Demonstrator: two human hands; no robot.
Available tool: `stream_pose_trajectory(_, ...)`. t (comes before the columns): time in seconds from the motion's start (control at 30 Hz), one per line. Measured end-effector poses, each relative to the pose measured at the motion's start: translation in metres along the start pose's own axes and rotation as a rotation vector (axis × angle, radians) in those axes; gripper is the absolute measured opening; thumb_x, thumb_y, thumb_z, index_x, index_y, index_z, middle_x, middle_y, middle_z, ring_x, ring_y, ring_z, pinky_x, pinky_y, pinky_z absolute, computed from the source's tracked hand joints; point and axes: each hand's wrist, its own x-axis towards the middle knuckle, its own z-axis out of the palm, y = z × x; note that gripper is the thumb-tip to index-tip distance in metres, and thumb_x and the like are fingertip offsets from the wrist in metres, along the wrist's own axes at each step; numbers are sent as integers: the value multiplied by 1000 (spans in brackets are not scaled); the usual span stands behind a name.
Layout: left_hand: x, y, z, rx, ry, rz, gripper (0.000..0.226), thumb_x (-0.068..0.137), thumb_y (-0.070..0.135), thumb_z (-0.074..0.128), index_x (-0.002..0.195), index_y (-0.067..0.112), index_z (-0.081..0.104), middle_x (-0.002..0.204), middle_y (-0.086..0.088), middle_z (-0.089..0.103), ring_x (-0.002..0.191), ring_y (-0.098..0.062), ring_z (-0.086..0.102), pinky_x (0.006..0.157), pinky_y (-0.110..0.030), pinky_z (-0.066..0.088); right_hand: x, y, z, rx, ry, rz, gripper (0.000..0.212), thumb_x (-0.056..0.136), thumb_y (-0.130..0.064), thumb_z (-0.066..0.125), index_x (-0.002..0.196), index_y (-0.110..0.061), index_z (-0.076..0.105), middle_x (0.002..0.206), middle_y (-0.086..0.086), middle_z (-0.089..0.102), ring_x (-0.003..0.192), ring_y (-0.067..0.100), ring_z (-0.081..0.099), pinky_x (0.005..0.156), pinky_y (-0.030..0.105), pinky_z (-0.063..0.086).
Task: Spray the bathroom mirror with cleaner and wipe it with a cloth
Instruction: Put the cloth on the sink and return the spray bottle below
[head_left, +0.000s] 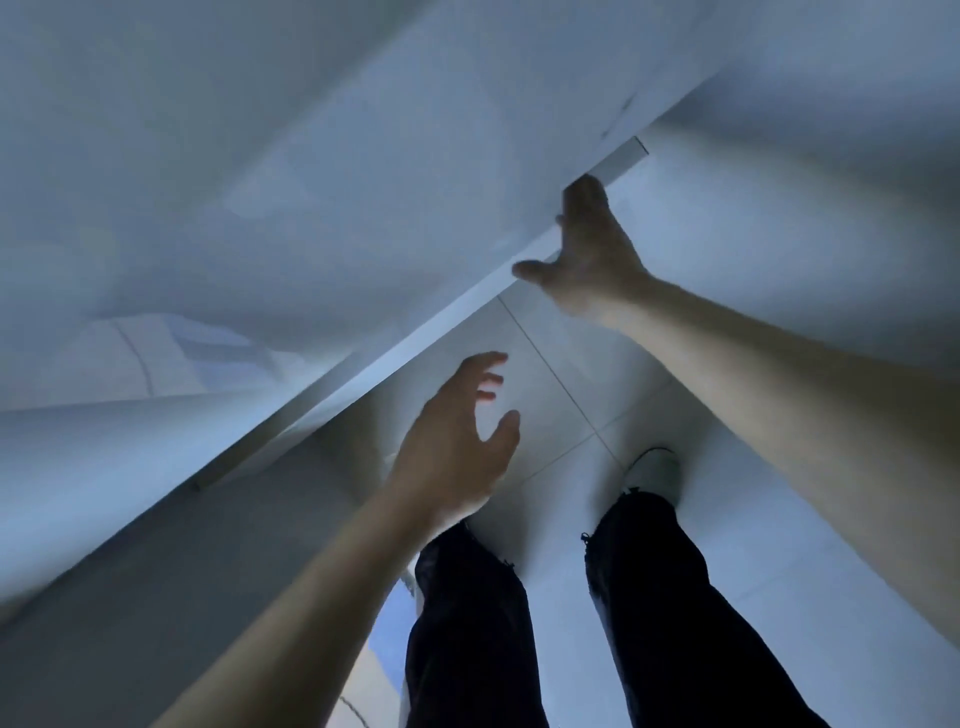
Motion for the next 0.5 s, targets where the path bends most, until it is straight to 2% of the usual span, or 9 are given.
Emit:
stream_pose_trajectory(0.07,-7,22,-1,2,-48,22,38,99,25,59,136,34,54,121,15,64,113,-2,60,104,-32,49,-26,3,-13,16,4,55,80,87,-22,77,152,-20,30,148,5,38,113,19,63,98,35,53)
stream_pose_trajectory(0.13,-14,44,-2,24,-91,62,30,99,22,56,128,30,61,115,13,67,105,-3,62,101,-33,51,-68,12,-29,-19,61,82,47,92,-16,70,133,-23,49,130,3,51,94,13,68,85,28,55)
stream_pose_trajectory(0.2,-21,68,-4,29,-120,82,27,98,19,53,120,27,67,107,12,70,95,-5,64,97,-34,54,-109,15,-46,14,134,116,25,95,-8,60,110,-27,56,110,0,59,78,10,69,77,33,57)
stream_pose_trajectory(0.27,-30,96,-9,2,-137,84,25,97,18,52,114,28,69,102,11,71,90,-7,65,93,-37,57,-145,6,-65,80,170,174,27,94,3,49,95,-23,55,100,7,64,70,10,70,72,34,57)
stream_pose_trajectory(0.37,-43,137,-19,-43,-111,119,23,97,15,52,105,26,71,97,10,73,88,-10,70,89,-40,59,-178,-17,-91,202,175,245,37,92,10,42,82,-25,51,95,12,62,61,10,69,63,21,52)
stream_pose_trajectory(0.5,-58,180,-41,-113,-49,148,25,100,8,48,97,18,71,87,6,75,81,-9,72,84,-36,59,-194,-52,-112,327,207,203,25,93,6,45,88,-16,56,87,-3,61,65,20,70,66,32,54)
